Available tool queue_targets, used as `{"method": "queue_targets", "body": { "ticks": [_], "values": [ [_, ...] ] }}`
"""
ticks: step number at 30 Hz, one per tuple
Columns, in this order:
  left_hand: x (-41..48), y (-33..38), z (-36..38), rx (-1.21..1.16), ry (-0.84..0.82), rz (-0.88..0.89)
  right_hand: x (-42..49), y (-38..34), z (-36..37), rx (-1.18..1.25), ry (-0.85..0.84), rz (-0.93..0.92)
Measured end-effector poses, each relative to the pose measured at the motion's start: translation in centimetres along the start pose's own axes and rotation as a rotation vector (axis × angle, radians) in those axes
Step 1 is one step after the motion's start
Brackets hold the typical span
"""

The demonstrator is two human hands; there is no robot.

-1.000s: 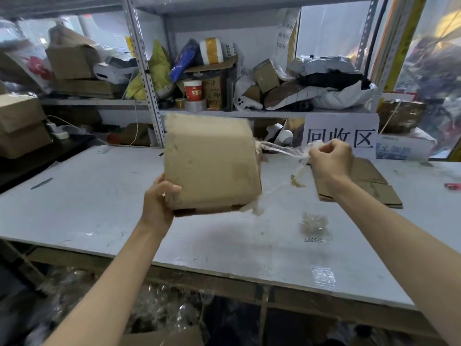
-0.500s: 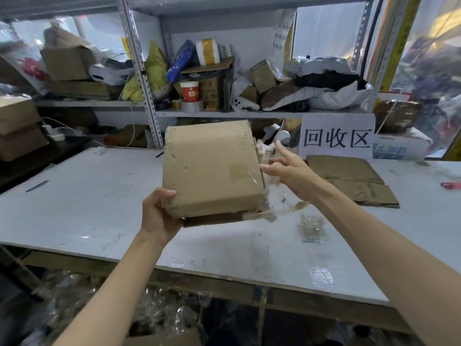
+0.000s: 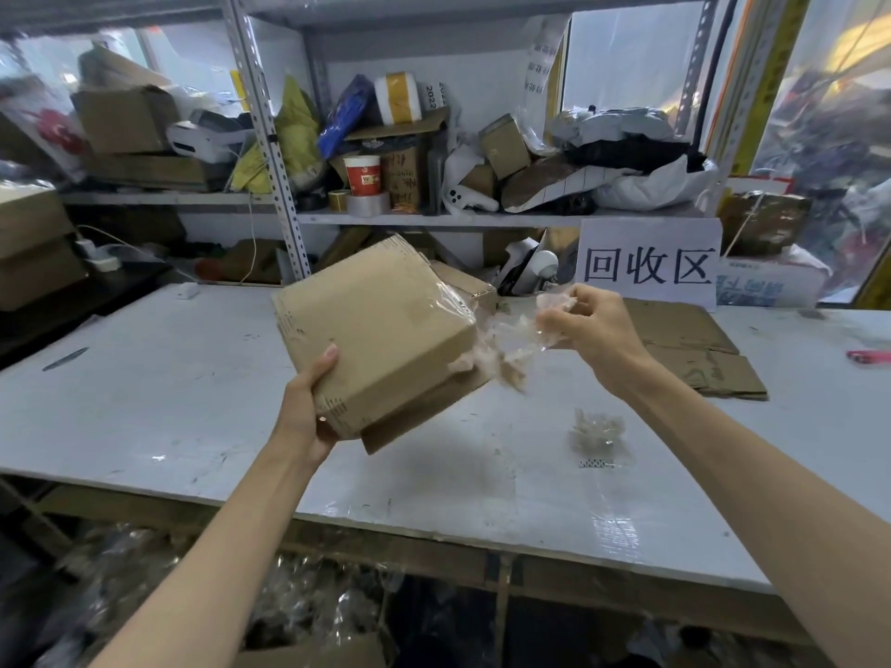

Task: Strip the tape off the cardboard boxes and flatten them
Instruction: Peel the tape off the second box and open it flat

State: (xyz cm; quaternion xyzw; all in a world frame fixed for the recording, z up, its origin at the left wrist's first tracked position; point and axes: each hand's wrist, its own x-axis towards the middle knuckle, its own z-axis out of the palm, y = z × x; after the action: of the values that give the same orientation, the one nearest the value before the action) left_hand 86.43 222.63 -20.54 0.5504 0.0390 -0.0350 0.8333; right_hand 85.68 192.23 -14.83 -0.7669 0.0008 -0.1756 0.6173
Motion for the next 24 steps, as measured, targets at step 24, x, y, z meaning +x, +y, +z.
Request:
{"method": "queue_targets", "body": {
  "ticks": [24],
  "values": [
    [0.6, -2.6, 1.4, 0.62, 0.177, 0.146, -2.2, 0.6, 2.1, -0.276, -0.019, -0.374]
  ]
}}
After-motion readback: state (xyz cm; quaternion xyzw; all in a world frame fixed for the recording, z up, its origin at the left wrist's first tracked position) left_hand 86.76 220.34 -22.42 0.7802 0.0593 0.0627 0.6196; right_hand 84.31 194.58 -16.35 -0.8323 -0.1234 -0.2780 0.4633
